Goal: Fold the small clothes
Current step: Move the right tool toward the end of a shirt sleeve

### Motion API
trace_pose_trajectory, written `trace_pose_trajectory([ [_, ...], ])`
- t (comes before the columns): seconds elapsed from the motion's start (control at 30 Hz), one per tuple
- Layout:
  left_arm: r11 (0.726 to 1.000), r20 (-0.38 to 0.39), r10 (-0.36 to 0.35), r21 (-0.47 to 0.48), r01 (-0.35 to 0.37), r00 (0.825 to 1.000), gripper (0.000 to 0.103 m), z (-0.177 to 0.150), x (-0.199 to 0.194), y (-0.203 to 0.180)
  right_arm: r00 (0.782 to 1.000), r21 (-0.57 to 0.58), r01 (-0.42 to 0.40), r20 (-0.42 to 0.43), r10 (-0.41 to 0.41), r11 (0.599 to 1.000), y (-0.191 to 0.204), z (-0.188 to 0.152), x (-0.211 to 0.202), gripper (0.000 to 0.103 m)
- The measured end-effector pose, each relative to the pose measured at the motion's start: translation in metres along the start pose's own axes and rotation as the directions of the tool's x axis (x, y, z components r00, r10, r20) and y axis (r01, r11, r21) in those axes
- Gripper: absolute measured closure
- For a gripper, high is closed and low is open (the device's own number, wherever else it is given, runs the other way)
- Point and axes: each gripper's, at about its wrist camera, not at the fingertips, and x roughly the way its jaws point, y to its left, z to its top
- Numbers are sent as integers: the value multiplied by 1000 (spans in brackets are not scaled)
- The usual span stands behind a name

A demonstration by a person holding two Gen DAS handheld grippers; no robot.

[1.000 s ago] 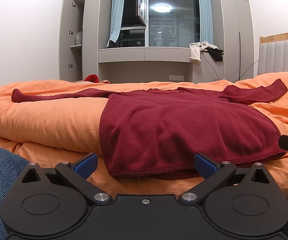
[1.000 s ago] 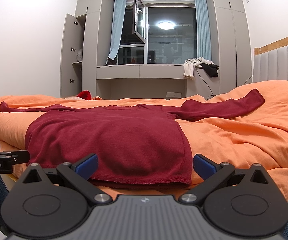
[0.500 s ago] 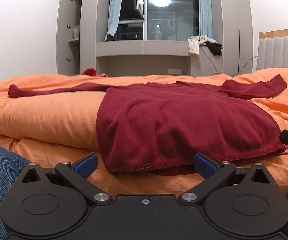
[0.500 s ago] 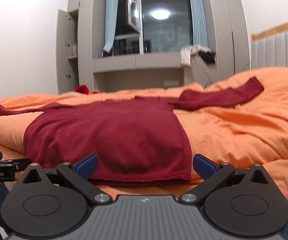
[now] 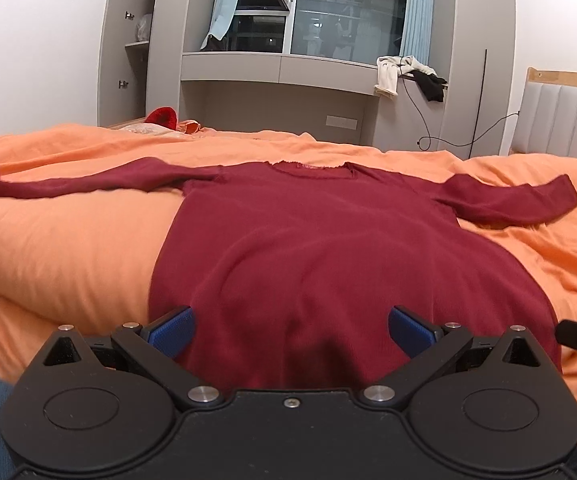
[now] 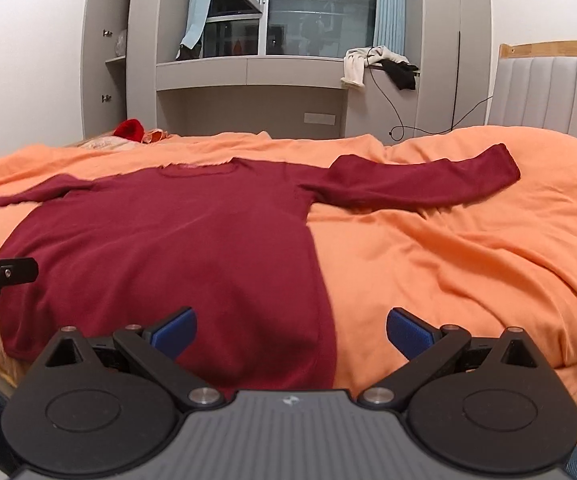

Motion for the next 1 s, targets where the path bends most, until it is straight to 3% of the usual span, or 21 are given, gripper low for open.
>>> trace_pose_trajectory([
  [0.37, 1000, 3, 3, 8, -3, 1000, 1, 45, 45, -16, 999, 60, -5, -38, 8, 998, -31, 36, 45, 0],
  [0.77, 994, -61, 18, 109, -11, 998, 1, 91, 127, -46, 994, 160, -41, -93, 57, 986, -85, 80, 119, 0],
  [1.0, 993, -70, 21, 119, -12, 997, 1, 119, 186, -58, 1000, 244, -2, -15, 6, 970, -139, 118, 169, 0],
])
